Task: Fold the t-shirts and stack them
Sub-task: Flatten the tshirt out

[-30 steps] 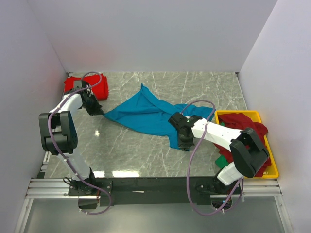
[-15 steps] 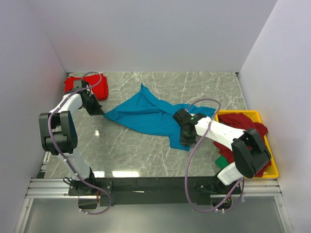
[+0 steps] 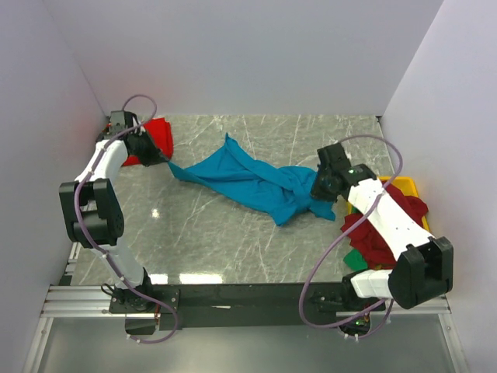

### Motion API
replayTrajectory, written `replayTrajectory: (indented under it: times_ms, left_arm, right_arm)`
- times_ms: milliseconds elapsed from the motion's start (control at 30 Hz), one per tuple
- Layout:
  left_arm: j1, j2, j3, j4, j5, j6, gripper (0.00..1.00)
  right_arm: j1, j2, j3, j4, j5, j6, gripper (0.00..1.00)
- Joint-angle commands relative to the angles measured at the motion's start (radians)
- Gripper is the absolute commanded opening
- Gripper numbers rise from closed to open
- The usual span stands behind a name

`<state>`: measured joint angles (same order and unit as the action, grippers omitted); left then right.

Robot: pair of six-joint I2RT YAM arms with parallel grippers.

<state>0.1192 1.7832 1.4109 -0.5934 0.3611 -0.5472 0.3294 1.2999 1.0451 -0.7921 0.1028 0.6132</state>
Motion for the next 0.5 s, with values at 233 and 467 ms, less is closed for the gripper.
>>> replayTrajectory:
  times_ms: [233, 467]
  left_arm:
    - [0.004, 0.018, 0.376, 0.069, 0.082, -0.117, 0.01]
    - [0.014, 0.091, 0.759, 0.113, 0.142, -0.252, 0.01]
  right_arm:
    - [-0.153, 0.028, 0.413, 0.01, -0.086, -0.144, 0.0]
    - [-0.196, 0.143, 0.841, -0.007, -0.1, -0.193, 0.0]
